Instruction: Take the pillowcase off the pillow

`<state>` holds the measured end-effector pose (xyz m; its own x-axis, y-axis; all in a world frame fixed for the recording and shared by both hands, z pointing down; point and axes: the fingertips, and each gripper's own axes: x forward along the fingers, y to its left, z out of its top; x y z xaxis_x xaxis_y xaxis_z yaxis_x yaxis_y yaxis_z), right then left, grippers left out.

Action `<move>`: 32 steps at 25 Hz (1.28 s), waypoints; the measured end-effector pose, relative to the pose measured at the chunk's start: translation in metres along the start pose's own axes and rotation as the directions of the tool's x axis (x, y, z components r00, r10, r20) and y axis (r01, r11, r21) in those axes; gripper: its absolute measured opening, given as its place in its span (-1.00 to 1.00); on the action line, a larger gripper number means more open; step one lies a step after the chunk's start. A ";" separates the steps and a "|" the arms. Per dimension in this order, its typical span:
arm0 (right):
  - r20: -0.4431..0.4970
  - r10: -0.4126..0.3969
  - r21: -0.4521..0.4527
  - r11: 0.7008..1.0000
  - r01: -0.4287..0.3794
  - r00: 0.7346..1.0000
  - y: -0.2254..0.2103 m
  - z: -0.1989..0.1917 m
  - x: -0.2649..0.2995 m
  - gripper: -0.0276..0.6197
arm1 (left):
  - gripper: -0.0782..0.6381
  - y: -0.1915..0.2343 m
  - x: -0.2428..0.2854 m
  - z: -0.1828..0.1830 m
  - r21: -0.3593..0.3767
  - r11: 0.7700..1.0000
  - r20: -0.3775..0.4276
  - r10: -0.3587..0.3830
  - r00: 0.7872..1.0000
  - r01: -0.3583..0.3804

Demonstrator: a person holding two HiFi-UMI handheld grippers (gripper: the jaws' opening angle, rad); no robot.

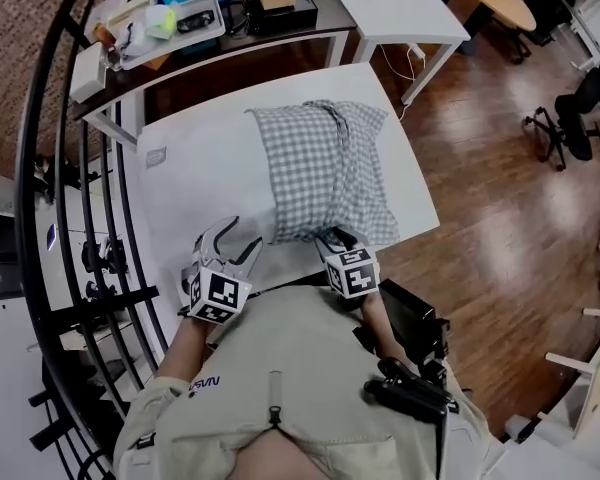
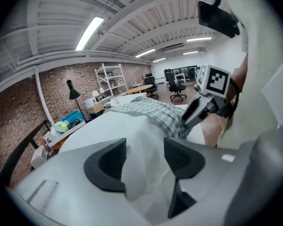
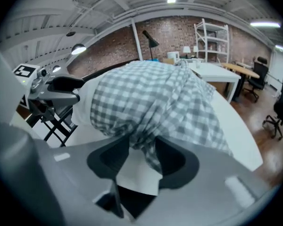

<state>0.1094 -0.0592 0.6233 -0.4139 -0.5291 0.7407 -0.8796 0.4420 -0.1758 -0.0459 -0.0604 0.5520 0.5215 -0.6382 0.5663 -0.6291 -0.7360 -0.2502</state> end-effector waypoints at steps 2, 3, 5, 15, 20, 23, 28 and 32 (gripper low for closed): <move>-0.039 -0.019 -0.013 1.000 0.018 0.999 0.000 -0.008 0.013 -0.33 | -0.03 -0.016 0.012 -0.017 0.062 0.997 -0.063 -0.035 0.997 0.039; -0.056 -0.044 -0.026 0.999 0.042 0.997 -0.002 -0.011 0.018 -0.38 | -0.01 -0.020 0.021 -0.028 0.095 0.994 -0.102 -0.035 0.994 0.045; -0.074 -0.104 -0.075 0.992 0.098 0.992 -0.005 -0.012 0.020 -0.68 | -0.29 -0.016 0.035 -0.040 0.155 0.988 -0.153 -0.004 0.988 0.028; 0.139 -0.452 -0.195 0.860 0.472 0.881 -0.062 0.045 -0.041 -0.89 | -0.73 0.037 0.004 0.030 -0.007 0.998 0.044 0.063 0.997 -0.062; 0.110 -0.579 -0.152 0.793 0.590 0.808 -0.135 0.052 -0.058 -0.89 | -0.73 0.032 0.008 0.036 -0.049 0.999 0.069 0.028 0.997 -0.025; 0.080 -0.619 -0.160 0.766 0.623 0.781 -0.163 0.043 -0.050 -0.89 | -0.74 0.024 0.011 0.031 -0.083 0.997 0.062 0.015 0.998 -0.010; -0.020 -0.617 -0.139 0.781 0.609 0.787 -0.185 0.015 -0.024 -0.89 | -0.74 0.013 0.019 0.016 -0.131 0.991 0.027 -0.016 1.000 0.020; -0.123 -0.512 -0.117 0.858 0.500 0.850 -0.174 -0.009 -0.011 -0.88 | -0.73 -0.011 0.027 -0.004 -0.170 0.983 -0.005 -0.074 0.997 0.072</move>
<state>0.2694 -0.1240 0.6521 0.1272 -0.5872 0.7994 -0.9345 0.1992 0.2951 -0.0274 -0.0689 0.5725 0.5636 -0.5809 0.5872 -0.6785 -0.7311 -0.0720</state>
